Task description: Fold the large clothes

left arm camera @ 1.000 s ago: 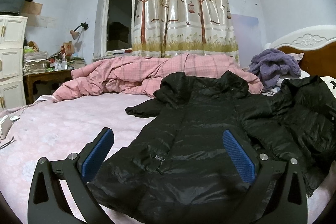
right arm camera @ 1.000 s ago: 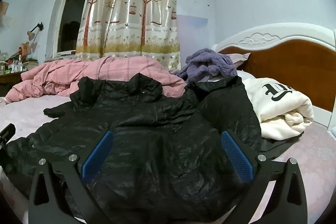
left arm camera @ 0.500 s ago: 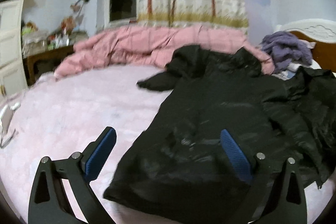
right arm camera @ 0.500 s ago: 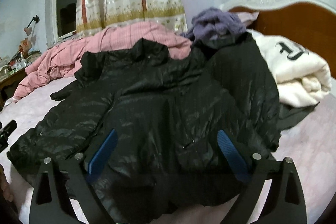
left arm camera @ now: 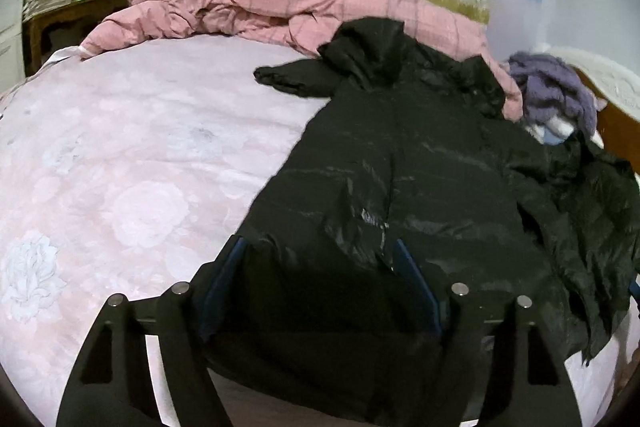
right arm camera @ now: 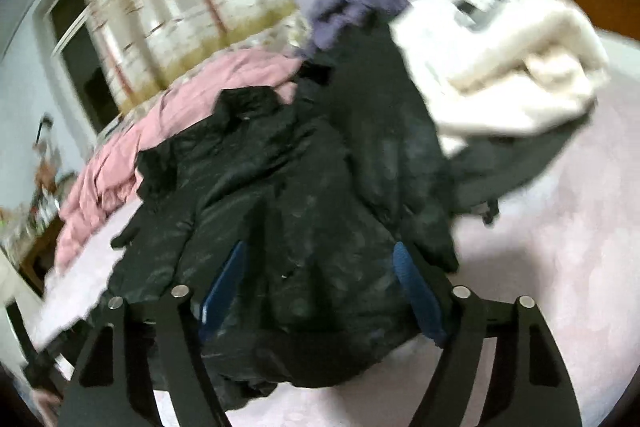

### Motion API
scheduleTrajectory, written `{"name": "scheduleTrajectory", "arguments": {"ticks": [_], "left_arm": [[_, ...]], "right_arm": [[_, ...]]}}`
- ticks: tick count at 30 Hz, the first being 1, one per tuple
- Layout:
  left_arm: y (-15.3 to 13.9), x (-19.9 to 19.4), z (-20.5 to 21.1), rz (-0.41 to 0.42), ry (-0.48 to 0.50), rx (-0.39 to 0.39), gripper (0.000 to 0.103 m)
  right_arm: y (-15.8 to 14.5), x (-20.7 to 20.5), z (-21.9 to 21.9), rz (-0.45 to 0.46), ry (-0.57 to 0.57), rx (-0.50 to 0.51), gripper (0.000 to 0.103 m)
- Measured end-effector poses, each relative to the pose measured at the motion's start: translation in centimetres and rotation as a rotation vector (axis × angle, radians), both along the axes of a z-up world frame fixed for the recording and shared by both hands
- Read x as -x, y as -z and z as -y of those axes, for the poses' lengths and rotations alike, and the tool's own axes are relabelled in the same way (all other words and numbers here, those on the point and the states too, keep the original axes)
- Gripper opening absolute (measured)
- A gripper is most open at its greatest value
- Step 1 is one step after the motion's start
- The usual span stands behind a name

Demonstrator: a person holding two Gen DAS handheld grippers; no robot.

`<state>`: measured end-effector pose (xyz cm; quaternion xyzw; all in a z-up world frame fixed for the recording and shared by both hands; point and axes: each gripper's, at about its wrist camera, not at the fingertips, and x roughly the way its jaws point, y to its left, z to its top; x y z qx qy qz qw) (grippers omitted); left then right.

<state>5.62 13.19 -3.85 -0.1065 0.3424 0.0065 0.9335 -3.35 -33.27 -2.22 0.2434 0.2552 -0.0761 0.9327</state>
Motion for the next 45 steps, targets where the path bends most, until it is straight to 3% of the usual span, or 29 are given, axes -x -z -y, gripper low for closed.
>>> {"name": "scheduleTrajectory", "arguments": {"ticks": [3, 5, 6, 8, 10, 15, 16, 18, 19, 20, 22, 24, 26, 27, 30, 31, 32, 34, 37, 41, 45], "left_arm": [[1.1, -0.8, 0.7, -0.086, 0.018, -0.013, 0.064], [1.4, -1.1, 1.5, -0.117, 0.004, -0.081, 0.053], [1.3, -0.9, 2.3, -0.110, 0.016, -0.132, 0.033], [1.1, -0.4, 3.4, -0.083, 0.057, -0.171, 0.010], [0.5, 0.7, 4.0, -0.021, 0.065, -0.200, 0.006], [-3.8, 6.1, 5.2, 0.223, 0.071, -0.254, 0.004], [-4.4, 7.1, 5.4, 0.241, 0.085, -0.251, 0.004], [-4.9, 8.8, 5.9, 0.241, 0.116, -0.232, 0.004], [-4.6, 9.4, 6.2, 0.226, 0.123, -0.219, 0.004], [-4.0, 9.9, 6.5, 0.207, 0.131, -0.210, 0.004], [-2.4, 10.5, 7.6, 0.172, 0.162, -0.277, 0.009], [-1.4, 10.5, 8.6, 0.189, 0.150, -0.390, 0.023], [-1.4, 10.8, 8.6, 0.237, 0.111, -0.421, 0.081], [-1.7, 11.1, 8.5, 0.278, 0.093, -0.410, 0.090], [-3.4, 12.5, 8.0, 0.394, 0.081, -0.346, 0.093], [-4.0, 12.8, 8.0, 0.422, 0.087, -0.318, 0.093], [-4.4, 13.2, 8.2, 0.455, 0.094, -0.288, 0.094], [-5.0, 13.7, 9.0, 0.483, 0.133, -0.236, 0.094], [-4.9, 14.0, 11.5, 0.432, 0.335, -0.136, 0.094], [-4.1, 14.4, 16.7, 0.353, 0.569, -0.065, 0.094], [-2.7, 14.1, 22.3, 0.276, 0.705, -0.137, 0.094]], "right_arm": [[0.8, -0.3, 0.9, -0.042, -0.009, -0.044, 0.063], [1.1, -0.6, 0.7, -0.064, -0.037, -0.041, 0.052], [1.3, -0.7, 0.6, -0.077, -0.053, -0.036, 0.049], [1.6, -0.6, 0.3, -0.085, -0.069, -0.026, 0.026], [1.4, -0.3, -0.1, -0.077, -0.077, -0.011, 0.002], [-1.0, 3.0, -1.9, 0.066, -0.021, 0.150, 0.002], [-1.4, 3.7, -2.1, 0.072, 0.037, 0.191, 0.004], [-1.6, 4.7, -1.8, 0.080, 0.105, 0.212, 0.032], [-1.6, 5.1, -1.4, 0.098, 0.110, 0.190, 0.069], [-1.6, 5.2, -1.0, 0.107, 0.096, 0.166, 0.078], [-1.3, 4.8, -0.4, 0.086, 0.086, 0.138, 0.078], [-0.9, 4.0, -0.3, 0.014, 0.105, 0.155, 0.078], [0.1, 2.7, 0.2, -0.087, 0.121, 0.144, 0.078], [0.5, 2.4, 0.6, -0.110, 0.119, 0.125, 0.078], [1.7, 1.0, 1.8, -0.193, 0.099, 0.059, 0.073], [2.2, 0.7, 1.9, -0.213, 0.084, 0.042, 0.052], [2.5, 0.5, 1.8, -0.225, 0.062, 0.028, 0.022], [2.7, 0.8, 1.3, -0.204, -0.003, 0.003, 0.007], [2.3, 2.7, -0.3, -0.161, -0.035, 0.038, 0.005], [2.0, 5.3, -1.7, -0.120, -0.109, -0.041, 0.005], [1.4, 7.0, -3.1, -0.076, -0.159, -0.017, 0.005]]}}
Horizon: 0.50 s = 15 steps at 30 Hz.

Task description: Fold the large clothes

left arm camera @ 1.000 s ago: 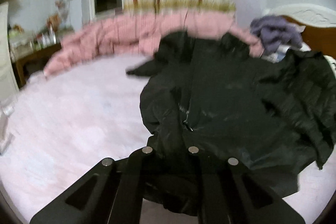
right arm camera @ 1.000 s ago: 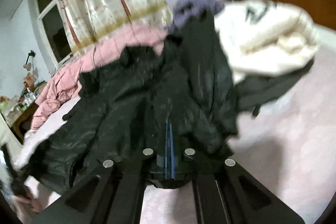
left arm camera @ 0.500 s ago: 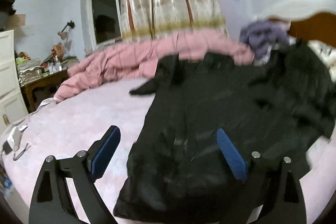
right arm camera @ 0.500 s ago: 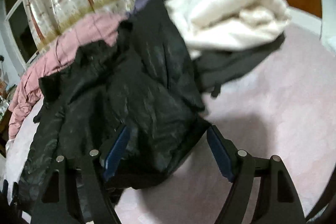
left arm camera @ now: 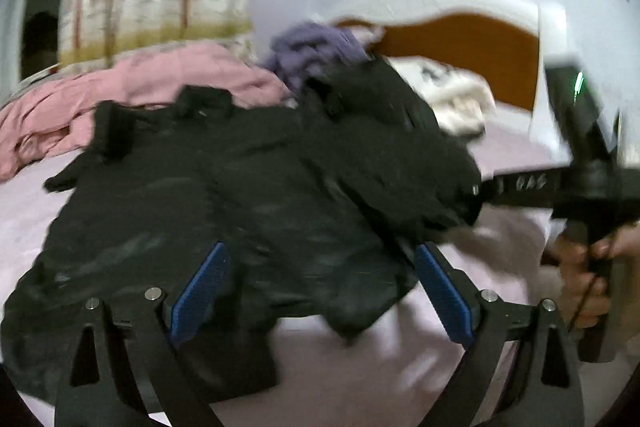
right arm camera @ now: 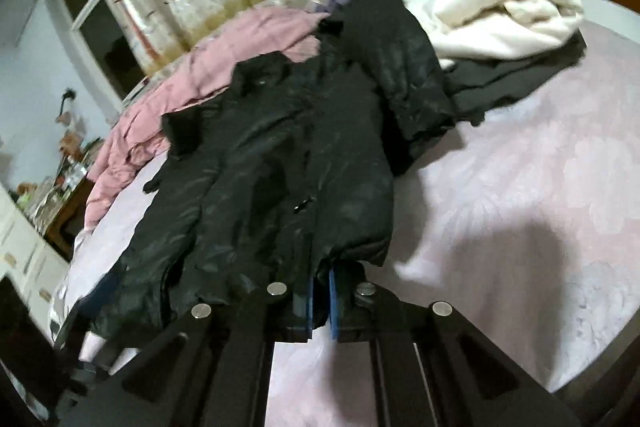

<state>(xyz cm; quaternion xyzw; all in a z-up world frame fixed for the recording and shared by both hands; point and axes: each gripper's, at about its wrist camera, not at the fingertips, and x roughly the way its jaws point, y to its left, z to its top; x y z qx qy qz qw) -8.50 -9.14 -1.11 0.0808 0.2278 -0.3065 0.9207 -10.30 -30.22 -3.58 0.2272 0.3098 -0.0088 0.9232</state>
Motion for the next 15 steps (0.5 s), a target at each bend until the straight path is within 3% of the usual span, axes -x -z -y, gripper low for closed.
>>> {"name": "scheduleTrajectory", "arguments": {"ticks": [1, 2, 3, 4, 5, 6, 8, 9, 12, 15], "left_arm": [[0.7, -0.4, 1.3, -0.011, -0.009, -0.045, 0.094], [1.3, -1.0, 2.0, -0.029, -0.023, -0.088, 0.087], [1.9, -1.7, 2.5, -0.054, -0.033, -0.124, 0.073], [2.3, -2.3, 2.5, -0.076, -0.033, -0.126, 0.036], [2.2, -2.5, 2.2, -0.084, -0.038, -0.108, 0.018], [1.8, -2.5, 1.6, -0.076, -0.046, -0.071, 0.010], [0.8, -2.4, 0.3, -0.024, -0.101, -0.021, 0.009], [0.1, -2.6, -0.3, 0.007, -0.149, -0.023, 0.009], [0.1, -4.1, -2.1, -0.004, -0.209, -0.007, 0.009], [1.0, -6.4, -3.9, -0.123, -0.232, 0.065, 0.010]], "right_arm": [[-0.1, 0.1, -0.3, -0.002, -0.015, 0.023, 0.005], [-0.1, 0.0, -0.4, -0.004, -0.002, 0.043, 0.005], [0.0, 0.5, -0.4, -0.004, 0.018, 0.056, 0.006], [-0.1, 0.5, -0.1, -0.004, 0.052, 0.070, 0.008], [-0.2, 0.8, 0.2, 0.006, 0.069, 0.070, 0.013], [-0.3, 0.9, 0.4, 0.020, 0.085, 0.072, 0.017], [-0.6, 1.6, 0.8, 0.044, 0.123, 0.083, 0.045], [-0.8, 1.9, 1.0, 0.059, 0.138, 0.085, 0.051], [-1.5, 2.7, 1.6, 0.092, 0.169, 0.108, 0.054], [-1.3, 2.4, 2.0, 0.039, 0.139, 0.122, 0.056]]}}
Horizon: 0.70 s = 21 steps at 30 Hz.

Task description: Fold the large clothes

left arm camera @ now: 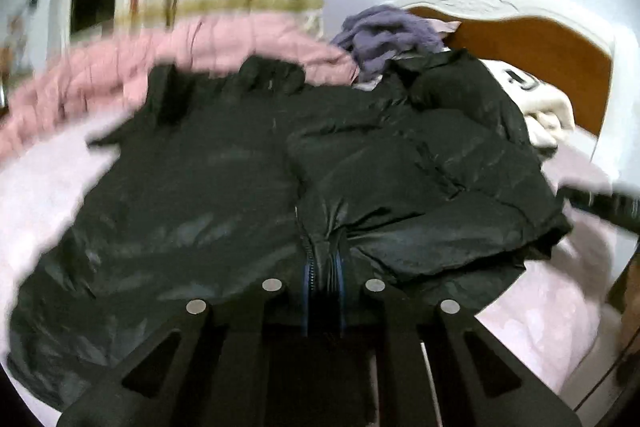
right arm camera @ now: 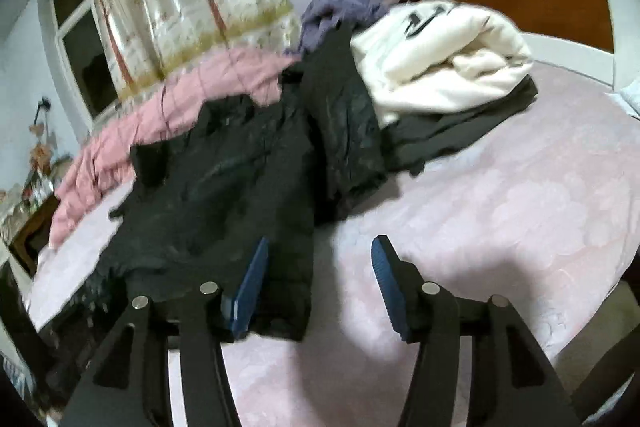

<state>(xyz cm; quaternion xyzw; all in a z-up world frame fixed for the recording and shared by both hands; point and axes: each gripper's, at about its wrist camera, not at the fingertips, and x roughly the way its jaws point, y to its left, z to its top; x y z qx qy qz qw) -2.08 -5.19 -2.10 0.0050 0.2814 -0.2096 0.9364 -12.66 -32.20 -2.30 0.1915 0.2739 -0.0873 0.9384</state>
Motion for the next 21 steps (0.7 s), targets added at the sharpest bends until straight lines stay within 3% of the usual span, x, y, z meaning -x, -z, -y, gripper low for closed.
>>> {"name": "scheduleTrajectory", "arguments": {"ticks": [3, 5, 8, 10, 12, 15, 16, 17, 18, 21], "left_arm": [[0.6, -1.0, -0.8, -0.061, 0.037, 0.070, 0.014], [0.8, -1.0, -0.5, -0.075, 0.039, 0.059, 0.014], [1.5, -0.5, 0.1, -0.066, 0.041, 0.022, 0.014], [1.5, -0.1, 0.4, -0.049, 0.043, 0.003, 0.014], [1.5, -0.2, 0.6, -0.039, 0.044, -0.015, 0.014], [1.7, 0.0, 0.8, -0.031, 0.045, -0.038, 0.014], [1.7, 0.0, 1.0, -0.030, 0.043, -0.046, 0.014], [1.7, 0.0, 1.1, -0.030, 0.040, -0.057, 0.014], [1.8, -0.1, 1.3, -0.030, 0.036, -0.067, 0.014], [1.9, 0.1, 1.9, -0.023, 0.035, -0.099, 0.014]], "right_arm": [[1.0, -1.3, -1.2, -0.110, -0.130, 0.005, 0.056], [1.0, -1.5, -3.1, -0.132, -0.219, 0.072, 0.056], [0.6, -1.3, -5.4, -0.133, -0.262, 0.193, 0.056], [1.4, -2.3, -6.6, -0.234, -0.230, 0.296, 0.056], [2.3, -3.2, -6.2, -0.316, -0.093, 0.349, 0.056], [1.5, -3.1, -3.7, -0.235, -0.023, 0.203, 0.055], [1.1, -2.8, -2.9, -0.186, 0.008, 0.170, 0.045], [0.9, -2.9, -2.1, -0.162, 0.031, 0.157, 0.018], [1.1, -3.2, -1.7, -0.173, 0.029, 0.149, 0.003], [1.2, -2.9, -0.5, -0.172, 0.054, 0.091, 0.002]]}}
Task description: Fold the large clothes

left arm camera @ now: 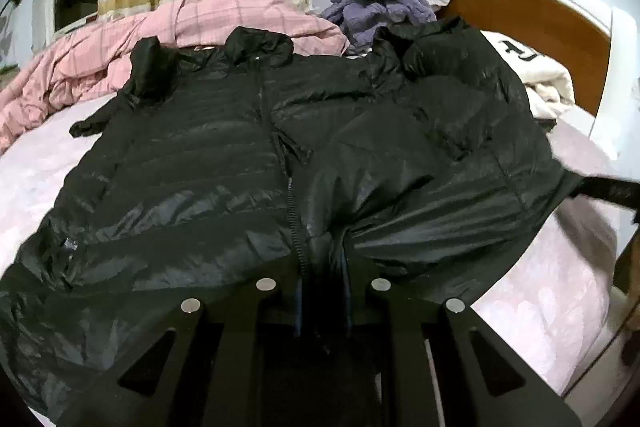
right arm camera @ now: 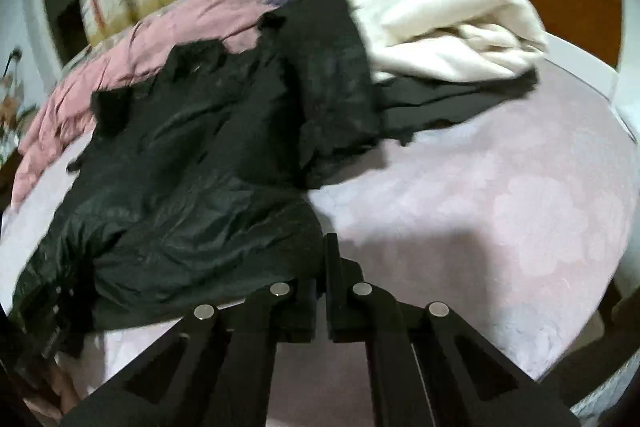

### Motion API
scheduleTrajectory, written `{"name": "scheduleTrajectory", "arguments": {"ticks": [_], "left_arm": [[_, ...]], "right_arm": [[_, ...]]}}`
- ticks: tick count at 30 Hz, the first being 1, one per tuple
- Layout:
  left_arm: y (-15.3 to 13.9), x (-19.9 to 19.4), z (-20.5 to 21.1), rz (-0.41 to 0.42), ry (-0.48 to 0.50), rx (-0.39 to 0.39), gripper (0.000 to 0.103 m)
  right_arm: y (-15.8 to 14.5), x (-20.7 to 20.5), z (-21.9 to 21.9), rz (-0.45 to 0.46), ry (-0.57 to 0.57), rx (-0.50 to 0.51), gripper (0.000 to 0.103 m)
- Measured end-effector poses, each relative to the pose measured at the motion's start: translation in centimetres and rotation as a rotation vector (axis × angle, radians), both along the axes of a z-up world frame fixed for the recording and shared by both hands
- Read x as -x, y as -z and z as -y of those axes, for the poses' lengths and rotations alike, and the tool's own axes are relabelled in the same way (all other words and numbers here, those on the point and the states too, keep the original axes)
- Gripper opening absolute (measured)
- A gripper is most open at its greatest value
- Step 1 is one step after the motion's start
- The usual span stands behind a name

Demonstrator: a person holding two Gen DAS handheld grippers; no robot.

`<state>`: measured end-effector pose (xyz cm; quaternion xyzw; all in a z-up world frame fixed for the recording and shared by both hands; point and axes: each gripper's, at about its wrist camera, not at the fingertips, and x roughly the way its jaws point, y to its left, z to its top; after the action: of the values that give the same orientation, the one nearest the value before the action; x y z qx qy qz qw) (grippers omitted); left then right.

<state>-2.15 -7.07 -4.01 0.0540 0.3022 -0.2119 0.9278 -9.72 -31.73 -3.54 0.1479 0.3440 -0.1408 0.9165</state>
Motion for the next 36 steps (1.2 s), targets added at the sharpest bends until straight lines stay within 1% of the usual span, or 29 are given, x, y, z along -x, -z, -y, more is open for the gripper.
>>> {"name": "scheduleTrajectory", "arguments": {"ticks": [2, 4, 5, 6, 7, 8, 9, 10, 11, 12, 13, 14, 15, 16, 18, 20, 22, 24, 25, 26, 27, 28, 29, 30, 31, 32, 33, 34, 36], "left_arm": [[0.1, 0.2, 0.3, 0.010, -0.001, -0.031, 0.014], [0.1, 0.7, 0.4, 0.025, 0.032, -0.031, 0.014], [-0.3, 1.2, 0.3, 0.039, 0.075, -0.013, 0.019], [-0.7, 1.8, 0.0, 0.052, 0.103, 0.000, 0.036], [-1.5, 2.6, -0.5, 0.075, 0.115, 0.002, 0.050], [-2.4, 3.6, -1.4, 0.120, 0.104, 0.005, 0.077], [-3.2, 4.5, -2.4, 0.176, 0.087, 0.015, 0.090], [-4.2, 5.5, -3.8, 0.230, 0.062, 0.018, 0.092], [-4.8, 5.9, -5.1, 0.253, 0.035, 0.010, 0.092], [-5.3, 6.1, -6.8, 0.266, -0.017, -0.011, 0.092], [-5.4, 6.0, -8.2, 0.278, -0.070, -0.023, 0.092], [-5.2, 5.7, -10.0, 0.284, -0.139, -0.030, 0.093], [-4.7, 4.8, -12.2, 0.266, -0.224, -0.027, 0.093], [-4.2, 3.8, -14.3, 0.226, -0.290, -0.009, 0.093], [-3.1, 2.2, -18.2, 0.146, -0.399, 0.069, 0.092], [-2.3, 1.3, -21.6, 0.076, -0.458, 0.166, 0.092], [-1.4, 0.9, -23.6, 0.001, -0.453, 0.267, 0.092], [-0.3, 0.8, -24.5, -0.074, -0.421, 0.354, 0.092], [0.2, 0.8, -24.4, -0.114, -0.399, 0.375, 0.092], [0.9, 0.5, -23.8, -0.161, -0.380, 0.371, 0.089], [1.6, 0.2, -23.0, -0.203, -0.368, 0.345, 0.085], [2.1, 0.1, -22.0, -0.216, -0.375, 0.287, 0.084], [2.2, 0.4, -21.2, -0.198, -0.385, 0.224, 0.082], [2.2, 0.7, -20.2, -0.178, -0.388, 0.159, 0.072], [2.2, 1.1, -19.4, -0.164, -0.376, 0.126, 0.065], [2.2, 1.4, -18.8, -0.143, -0.366, 0.109, 0.036], [2.0, 2.0, -18.3, -0.126, -0.354, 0.110, 0.006], [1.5, 2.6, -17.8, -0.104, -0.336, 0.117, 0.006], [-0.2, 4.6, -16.8, 0.002, -0.328, 0.103, 0.004]], "right_arm": [[-0.9, 1.5, -0.2, 0.035, -0.006, 0.028, 0.002], [-0.8, 2.2, -0.3, 0.040, 0.023, 0.053, 0.002], [-0.6, 2.3, 0.0, 0.025, 0.043, 0.055, 0.002], [-0.2, 2.1, 0.6, 0.013, 0.020, 0.010, 0.002], [0.1, 1.9, 1.0, 0.009, -0.001, -0.029, 0.002], [0.6, 1.7, 1.5, 0.011, -0.047, -0.097, 0.002], [1.0, 1.5, 1.8, 0.012, -0.087, -0.139, 0.003], [1.2, 1.4, 2.0, 0.005, -0.125, -0.173, 0.005], [1.3, 1.6, 1.9, -0.002, -0.146, -0.180, 0.008], [1.4, 1.7, 1.9, -0.004, -0.151, -0.175, 0.012], [1.4, 1.8, 1.7, -0.006, -0.161, -0.167, 0.026], [1.3, 2.0, 1.6, 0.003, -0.174, -0.166, 0.046], [1.3, 2.2, 1.5, 0.017, -0.176, -0.167, 0.056], [1.0, 2.4, 1.5, 0.036, -0.171, -0.161, 0.061], [0.3, 3.0, 1.4, 0.070, -0.172, -0.138, 0.061], [-0.5, 3.8, 1.1, 0.122, -0.198, -0.119, 0.061], [-1.1, 4.7, 1.3, 0.193, -0.195, -0.132, 0.061], [-1.3, 5.2, 2.3, 0.271, -0.165, -0.194, 0.061], [-1.2, 5.3, 2.6, 0.288, -0.153, -0.219, 0.062], [-1.0, 5.0, 3.3, 0.291, -0.128, -0.255, 0.062], [-0.7, 4.4, 3.6, 0.262, -0.117, -0.271, 0.062], [0.3, 2.9, 3.8, 0.164, -0.122, -0.288, 0.062], [1.2, 1.8, 3.8, 0.099, -0.137, -0.310, 0.062], [2.0, 0.9, 3.8, 0.050, -0.156, -0.344, 0.057], [2.4, 0.3, 3.7, 0.018, -0.170, -0.360, 0.040], [2.1, 0.2, 3.4, 0.018, -0.165, -0.330, 0.011], [1.8, 0.2, 3.0, 0.038, -0.197, -0.325, 0.002], [1.6, 0.4, 2.5, 0.059, -0.225, -0.311, 0.003], [0.4, 1.8, 1.1, 0.095, -0.236, -0.230, 0.002]]}}
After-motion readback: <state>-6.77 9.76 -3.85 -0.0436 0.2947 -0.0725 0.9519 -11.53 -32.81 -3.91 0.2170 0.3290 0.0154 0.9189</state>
